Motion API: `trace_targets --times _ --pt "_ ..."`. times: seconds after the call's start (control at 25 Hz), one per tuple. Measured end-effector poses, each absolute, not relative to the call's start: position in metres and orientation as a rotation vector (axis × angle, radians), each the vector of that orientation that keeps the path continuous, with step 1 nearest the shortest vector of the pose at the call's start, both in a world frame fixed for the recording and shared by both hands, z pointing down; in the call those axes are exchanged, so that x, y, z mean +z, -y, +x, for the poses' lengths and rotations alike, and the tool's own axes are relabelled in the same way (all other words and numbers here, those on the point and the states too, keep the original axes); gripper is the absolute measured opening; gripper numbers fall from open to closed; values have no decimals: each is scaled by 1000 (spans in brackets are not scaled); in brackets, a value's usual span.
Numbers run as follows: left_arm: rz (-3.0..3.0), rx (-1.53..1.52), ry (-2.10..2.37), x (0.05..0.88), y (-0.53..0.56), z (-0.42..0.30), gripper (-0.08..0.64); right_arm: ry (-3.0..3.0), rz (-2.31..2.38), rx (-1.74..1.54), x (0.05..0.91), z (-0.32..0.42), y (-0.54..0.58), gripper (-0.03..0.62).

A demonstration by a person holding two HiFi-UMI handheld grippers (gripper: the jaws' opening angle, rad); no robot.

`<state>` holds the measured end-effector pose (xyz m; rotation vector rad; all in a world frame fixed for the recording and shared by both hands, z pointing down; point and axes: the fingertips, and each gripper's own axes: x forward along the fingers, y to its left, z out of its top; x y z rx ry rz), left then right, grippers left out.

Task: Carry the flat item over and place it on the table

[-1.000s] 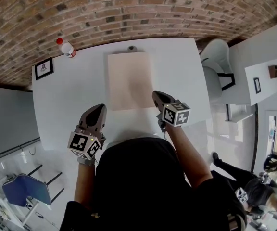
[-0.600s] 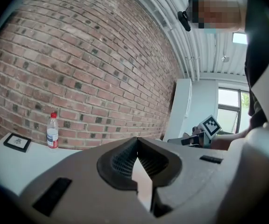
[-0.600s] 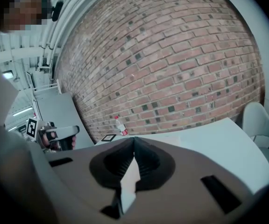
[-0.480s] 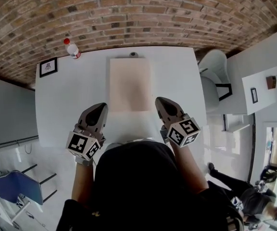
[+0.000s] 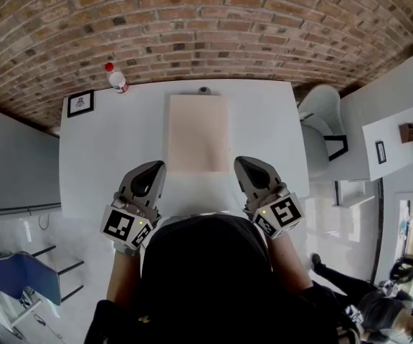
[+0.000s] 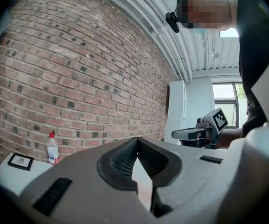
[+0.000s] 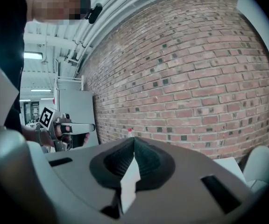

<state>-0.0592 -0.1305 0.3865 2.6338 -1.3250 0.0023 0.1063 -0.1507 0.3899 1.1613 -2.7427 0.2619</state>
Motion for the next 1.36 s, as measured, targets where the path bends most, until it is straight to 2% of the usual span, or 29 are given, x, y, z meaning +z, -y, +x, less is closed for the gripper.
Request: trace_targets --times 0.28,1.36 --pt "2657 13 1327 373 116 -50 3 2743 1159 185 391 98 137 11" --pt "2589 31 1381 385 109 -62 3 2728 1166 379 415 98 137 11"
